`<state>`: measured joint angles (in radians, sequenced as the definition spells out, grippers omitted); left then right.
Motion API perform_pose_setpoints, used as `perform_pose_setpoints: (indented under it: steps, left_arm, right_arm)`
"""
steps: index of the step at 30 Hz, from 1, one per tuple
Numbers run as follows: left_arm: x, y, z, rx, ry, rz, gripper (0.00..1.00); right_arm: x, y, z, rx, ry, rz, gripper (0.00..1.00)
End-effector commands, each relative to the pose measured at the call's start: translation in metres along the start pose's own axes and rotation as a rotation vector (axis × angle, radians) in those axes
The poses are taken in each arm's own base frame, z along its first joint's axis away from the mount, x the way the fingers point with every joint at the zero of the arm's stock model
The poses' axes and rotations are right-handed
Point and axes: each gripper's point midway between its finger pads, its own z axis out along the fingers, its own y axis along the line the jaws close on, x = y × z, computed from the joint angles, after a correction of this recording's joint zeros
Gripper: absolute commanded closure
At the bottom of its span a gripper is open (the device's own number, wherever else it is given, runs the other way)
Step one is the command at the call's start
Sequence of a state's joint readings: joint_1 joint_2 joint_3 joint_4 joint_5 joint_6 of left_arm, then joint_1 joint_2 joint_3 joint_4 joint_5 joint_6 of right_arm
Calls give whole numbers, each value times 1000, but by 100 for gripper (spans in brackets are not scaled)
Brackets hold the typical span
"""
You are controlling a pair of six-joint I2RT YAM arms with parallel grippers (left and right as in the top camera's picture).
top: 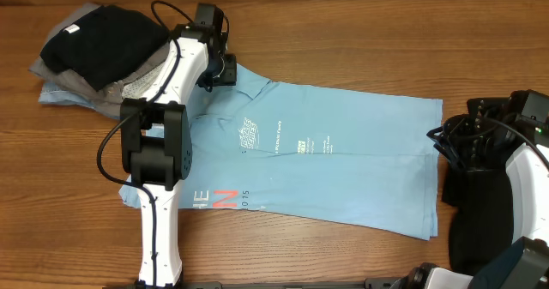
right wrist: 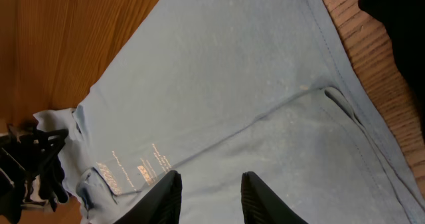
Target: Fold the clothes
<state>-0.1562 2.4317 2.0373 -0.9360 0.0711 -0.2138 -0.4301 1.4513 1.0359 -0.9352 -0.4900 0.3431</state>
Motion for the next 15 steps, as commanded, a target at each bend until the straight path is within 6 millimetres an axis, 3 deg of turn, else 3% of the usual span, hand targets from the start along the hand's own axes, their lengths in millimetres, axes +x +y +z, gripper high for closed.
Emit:
perform_pose_setpoints:
  steps: [1,10,15]
  left_arm:
    - [4,-10,5,57,37,-122,54]
    - [19,-1,1,53,113,-289,51]
    - [15,8,-6,112,134,-413,46]
  right_arm:
    - [-4,5,-4,-6,-20,-20,67]
    - [-3,5,-4,-5,-18,-26,66]
    - [-3,5,-4,-5,-18,-27,66]
